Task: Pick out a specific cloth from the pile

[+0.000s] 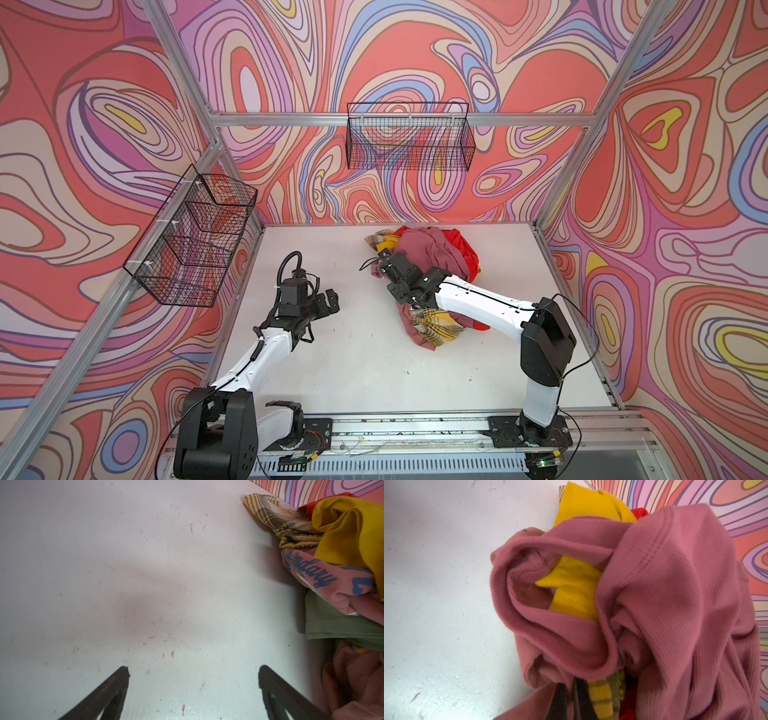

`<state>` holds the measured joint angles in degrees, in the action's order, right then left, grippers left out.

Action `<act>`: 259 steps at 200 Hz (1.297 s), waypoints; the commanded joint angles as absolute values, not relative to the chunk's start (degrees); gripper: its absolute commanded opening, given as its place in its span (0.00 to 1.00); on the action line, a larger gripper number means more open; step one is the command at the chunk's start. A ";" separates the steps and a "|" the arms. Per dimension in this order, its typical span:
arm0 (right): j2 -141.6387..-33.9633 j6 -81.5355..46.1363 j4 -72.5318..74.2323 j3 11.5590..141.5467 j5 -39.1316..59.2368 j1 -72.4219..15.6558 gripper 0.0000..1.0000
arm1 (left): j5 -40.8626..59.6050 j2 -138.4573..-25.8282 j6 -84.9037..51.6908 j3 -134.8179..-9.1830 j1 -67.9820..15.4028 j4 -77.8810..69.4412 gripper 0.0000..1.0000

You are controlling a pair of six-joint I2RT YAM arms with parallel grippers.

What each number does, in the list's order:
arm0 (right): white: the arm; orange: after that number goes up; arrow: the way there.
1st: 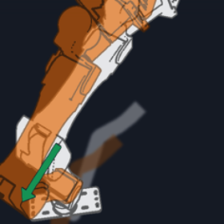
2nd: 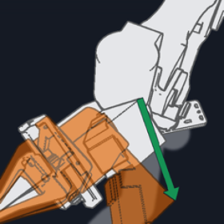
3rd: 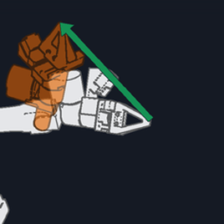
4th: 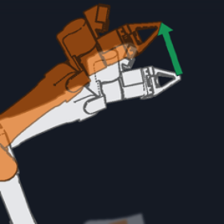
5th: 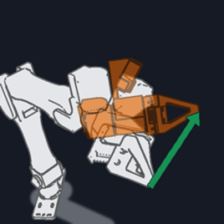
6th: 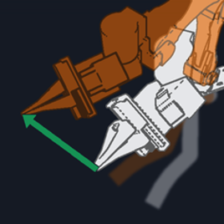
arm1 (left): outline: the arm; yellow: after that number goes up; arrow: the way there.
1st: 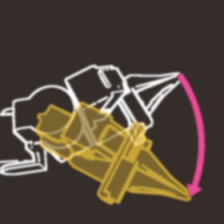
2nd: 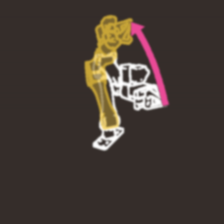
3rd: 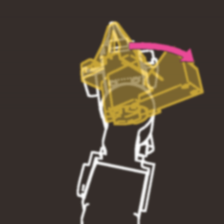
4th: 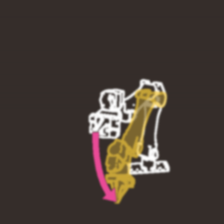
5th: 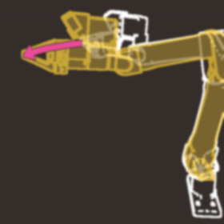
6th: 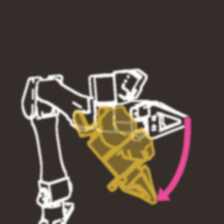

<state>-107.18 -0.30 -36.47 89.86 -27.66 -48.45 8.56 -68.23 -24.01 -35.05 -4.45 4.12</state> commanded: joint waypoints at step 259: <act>-91.27 -11.78 -23.00 71.59 -10.53 -39.55 0.00 | 28.04 -78.75 -36.42 -34.87 -16.95 -19.50 0.81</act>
<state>-93.91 -11.66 -26.74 72.55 -10.57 -40.07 29.26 -78.43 -29.61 -35.38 -16.62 -10.17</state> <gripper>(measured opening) 0.049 0.818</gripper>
